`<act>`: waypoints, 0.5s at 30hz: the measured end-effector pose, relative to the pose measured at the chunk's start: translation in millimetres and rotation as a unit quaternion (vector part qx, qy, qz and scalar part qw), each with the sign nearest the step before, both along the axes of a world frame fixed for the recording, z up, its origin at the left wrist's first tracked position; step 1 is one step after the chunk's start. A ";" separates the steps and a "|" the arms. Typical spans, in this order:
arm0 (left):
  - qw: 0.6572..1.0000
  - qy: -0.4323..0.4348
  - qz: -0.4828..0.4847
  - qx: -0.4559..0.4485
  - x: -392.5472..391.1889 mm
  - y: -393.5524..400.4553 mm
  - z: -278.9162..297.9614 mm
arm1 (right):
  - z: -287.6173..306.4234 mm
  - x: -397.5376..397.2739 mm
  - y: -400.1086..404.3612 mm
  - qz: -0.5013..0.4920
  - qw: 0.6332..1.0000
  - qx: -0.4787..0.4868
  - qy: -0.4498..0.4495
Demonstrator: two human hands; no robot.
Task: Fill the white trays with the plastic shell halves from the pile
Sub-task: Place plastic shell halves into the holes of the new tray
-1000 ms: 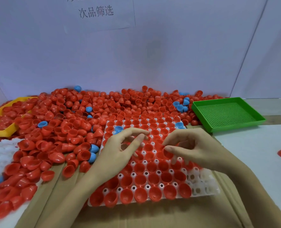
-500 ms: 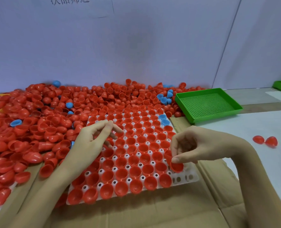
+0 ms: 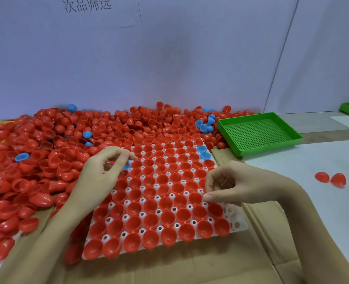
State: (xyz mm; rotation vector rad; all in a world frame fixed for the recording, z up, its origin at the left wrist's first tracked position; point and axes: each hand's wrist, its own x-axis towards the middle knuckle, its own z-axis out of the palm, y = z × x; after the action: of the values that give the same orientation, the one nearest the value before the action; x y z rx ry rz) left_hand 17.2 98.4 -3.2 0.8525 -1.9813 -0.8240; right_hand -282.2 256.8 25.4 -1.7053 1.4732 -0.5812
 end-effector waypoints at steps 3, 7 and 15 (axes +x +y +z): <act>0.995 0.009 0.090 -0.032 18.4 -32.4 -1.0 | -2.0 4.9 -3.4 -0.015 0.999 -0.029 0.005; 0.973 -0.098 0.194 -0.074 33.2 -101.1 -3.8 | -6.0 8.7 -8.7 -0.051 0.995 -0.091 -0.011; 0.909 -0.363 0.155 -0.133 27.6 -199.4 12.8 | -14.3 9.3 -17.9 -0.094 0.978 -0.183 -0.035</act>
State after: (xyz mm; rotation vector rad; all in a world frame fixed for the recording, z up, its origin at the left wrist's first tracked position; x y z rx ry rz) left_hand 44.8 -101.0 9.5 1.3936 -2.4081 -0.0208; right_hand -273.0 238.9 11.1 -1.8072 1.5565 -1.0593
